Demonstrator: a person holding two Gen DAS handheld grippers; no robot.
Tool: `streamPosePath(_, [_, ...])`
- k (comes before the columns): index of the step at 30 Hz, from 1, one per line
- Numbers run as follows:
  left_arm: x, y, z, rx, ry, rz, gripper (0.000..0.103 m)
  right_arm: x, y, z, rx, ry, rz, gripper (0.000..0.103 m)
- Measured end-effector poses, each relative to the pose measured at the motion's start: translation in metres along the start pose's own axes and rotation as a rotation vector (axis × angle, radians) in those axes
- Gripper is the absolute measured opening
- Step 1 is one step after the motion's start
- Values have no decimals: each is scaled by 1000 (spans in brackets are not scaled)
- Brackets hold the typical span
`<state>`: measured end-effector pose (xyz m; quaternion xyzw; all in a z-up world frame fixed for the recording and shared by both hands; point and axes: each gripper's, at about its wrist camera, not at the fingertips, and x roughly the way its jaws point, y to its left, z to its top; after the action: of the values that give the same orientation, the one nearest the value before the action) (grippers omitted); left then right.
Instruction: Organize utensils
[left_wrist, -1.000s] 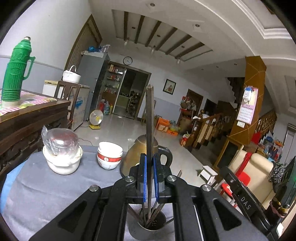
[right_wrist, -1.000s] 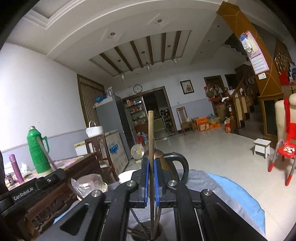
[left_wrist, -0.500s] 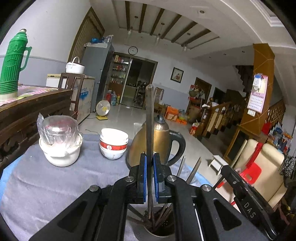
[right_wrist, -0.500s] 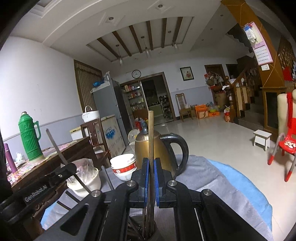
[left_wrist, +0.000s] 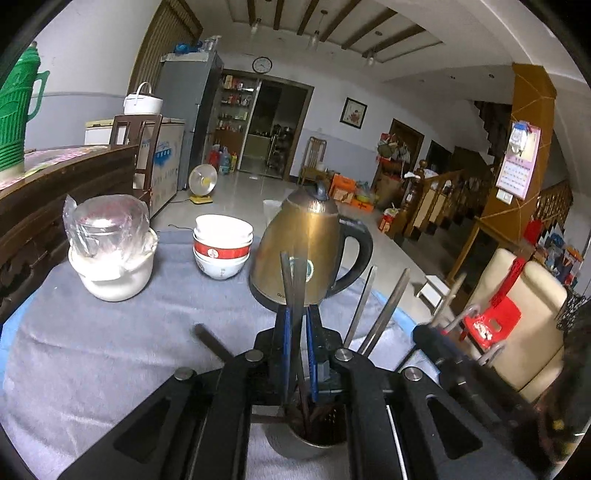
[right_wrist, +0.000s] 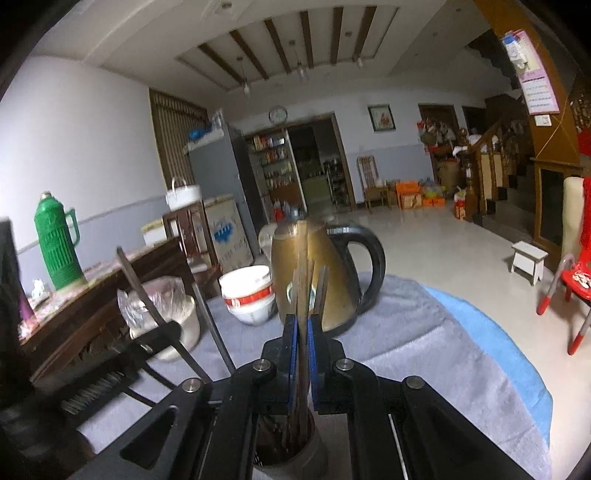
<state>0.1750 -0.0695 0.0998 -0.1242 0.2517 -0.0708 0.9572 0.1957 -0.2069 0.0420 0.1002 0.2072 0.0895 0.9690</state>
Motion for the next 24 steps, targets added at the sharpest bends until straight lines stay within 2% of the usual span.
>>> streamPosePath(1, [-9, 1, 4, -2, -13, 3, 18, -1, 1, 1, -2, 6, -6, 7])
streamPosePath(2, [-17, 2, 6, -6, -24, 4, 36, -4, 1, 2, -5, 4, -14, 11])
streamPosePath(4, [-33, 6, 11, -19, -58, 1, 52, -18, 1, 6, -12, -22, -36, 28])
streamPosePath(6, [-59, 11, 15, -31, -111, 4, 55, -36, -1, 8, 1, -62, -43, 71])
streamPosePath(8, [-74, 15, 17, -33, -118, 4, 66, -55, 0, 7, 1, -97, -54, 73])
streamPosePath(14, [-103, 30, -2, -6, -69, 59, 83, -96, 10, -12, -36, -70, -33, 73])
streamPosePath(16, [-102, 37, -15, -2, -32, 84, 84, -101, 16, -22, -54, -33, -24, 73])
streamPosePath(21, [-87, 50, -46, -2, 116, 119, 84, -107, 31, -52, -114, 67, -17, 73])
streamPosePath(24, [-83, 49, -57, 27, 158, 135, 84, -110, 35, -62, -125, 95, -15, 73])
